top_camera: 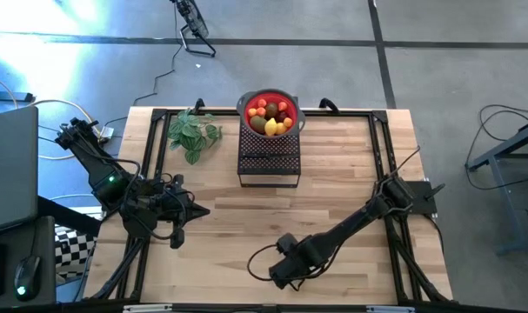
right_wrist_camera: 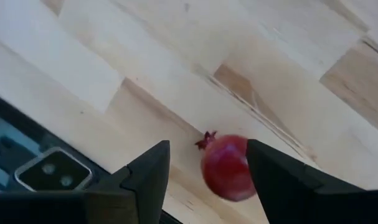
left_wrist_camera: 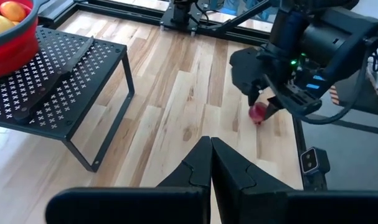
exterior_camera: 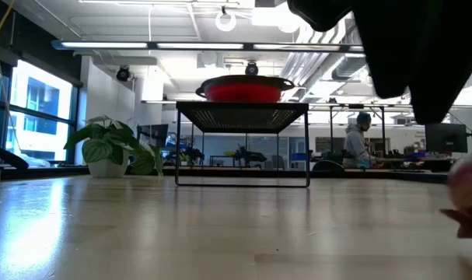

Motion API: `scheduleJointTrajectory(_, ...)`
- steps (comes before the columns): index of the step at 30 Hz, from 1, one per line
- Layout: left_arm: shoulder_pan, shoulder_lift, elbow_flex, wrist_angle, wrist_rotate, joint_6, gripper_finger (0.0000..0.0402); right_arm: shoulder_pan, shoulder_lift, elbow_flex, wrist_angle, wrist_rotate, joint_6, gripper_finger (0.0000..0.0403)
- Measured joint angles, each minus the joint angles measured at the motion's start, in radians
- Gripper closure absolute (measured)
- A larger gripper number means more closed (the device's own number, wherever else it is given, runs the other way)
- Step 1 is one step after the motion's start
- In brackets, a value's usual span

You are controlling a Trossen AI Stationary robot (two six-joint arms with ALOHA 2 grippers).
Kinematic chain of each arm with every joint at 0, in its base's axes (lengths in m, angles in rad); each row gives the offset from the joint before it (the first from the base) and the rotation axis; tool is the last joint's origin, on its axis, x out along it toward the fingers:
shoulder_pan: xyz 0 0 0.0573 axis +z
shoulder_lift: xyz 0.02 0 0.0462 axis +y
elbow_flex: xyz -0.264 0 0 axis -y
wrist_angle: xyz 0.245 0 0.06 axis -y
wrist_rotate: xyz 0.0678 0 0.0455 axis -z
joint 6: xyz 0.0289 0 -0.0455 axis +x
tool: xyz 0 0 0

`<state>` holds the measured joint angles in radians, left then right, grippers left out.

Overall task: Pick & Place Fruit
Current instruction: Put the pomegranate into the red strainer bowl

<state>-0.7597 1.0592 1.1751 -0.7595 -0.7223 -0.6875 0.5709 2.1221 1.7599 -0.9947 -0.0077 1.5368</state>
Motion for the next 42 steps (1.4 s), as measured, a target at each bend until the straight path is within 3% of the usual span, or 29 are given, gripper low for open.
scheduleJointTrajectory(19, 0.000, 0.000, 0.000, -0.029, 0.000, -0.002, 0.0401, 0.060, 0.014, -0.001, 0.063, 0.016, -0.452, 0.0196)
scheduleJointTrajectory(25, 0.000, 0.000, 0.000, -0.029, -0.001, -0.003, 0.0401, 0.059, 0.014, -0.001, 0.064, 0.086, -0.560, 0.0156)
scheduleJointTrajectory(31, 0.000, 0.000, 0.000, -0.032, -0.001, -0.026, 0.0401, 0.055, 0.014, -0.037, 0.051, 0.089, -0.655, 0.0107)
scheduleJointTrajectory(42, 0.000, 0.000, 0.000, -0.036, -0.001, -0.029, 0.0401, 0.060, 0.014, -0.170, 0.040, 0.109, -0.699, 0.0107)
